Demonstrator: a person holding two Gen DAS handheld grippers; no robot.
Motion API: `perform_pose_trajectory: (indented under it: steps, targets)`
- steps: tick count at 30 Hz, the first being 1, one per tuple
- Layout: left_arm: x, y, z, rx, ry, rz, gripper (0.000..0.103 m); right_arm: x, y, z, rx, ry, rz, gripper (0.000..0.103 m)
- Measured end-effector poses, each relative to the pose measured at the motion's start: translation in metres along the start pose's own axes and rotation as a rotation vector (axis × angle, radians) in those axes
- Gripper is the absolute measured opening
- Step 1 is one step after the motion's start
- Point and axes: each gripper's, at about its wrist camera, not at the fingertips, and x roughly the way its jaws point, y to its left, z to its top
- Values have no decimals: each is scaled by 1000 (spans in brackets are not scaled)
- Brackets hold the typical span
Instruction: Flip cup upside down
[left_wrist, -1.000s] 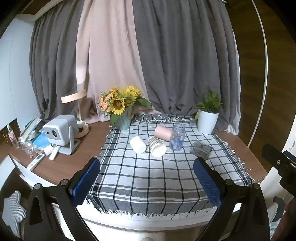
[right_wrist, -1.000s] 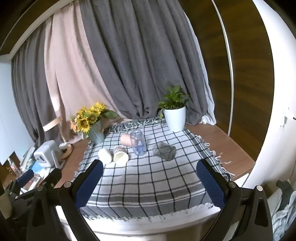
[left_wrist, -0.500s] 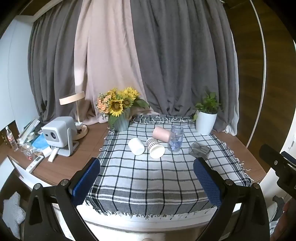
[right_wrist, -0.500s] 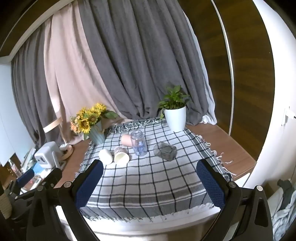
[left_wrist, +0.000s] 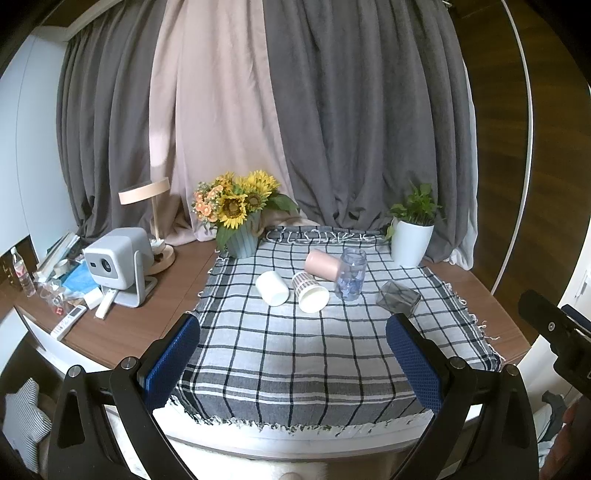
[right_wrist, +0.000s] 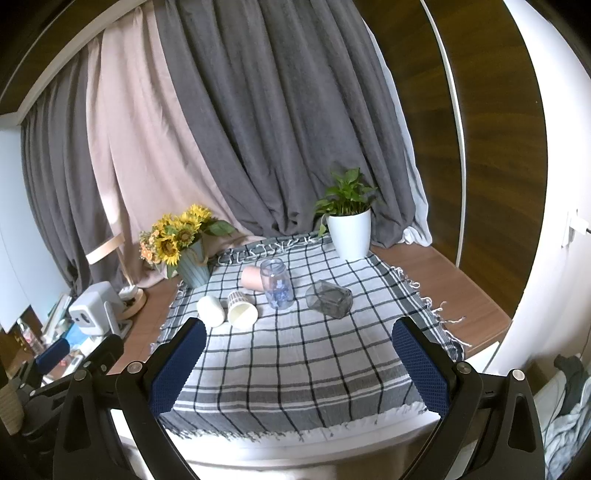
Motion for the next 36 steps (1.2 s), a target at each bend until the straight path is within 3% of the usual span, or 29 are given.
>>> perform_pose_trajectory:
  steps: [36]
  targets:
    - [0, 7, -2, -4, 5, -2, 103, 3, 0, -2, 2, 7, 0, 101]
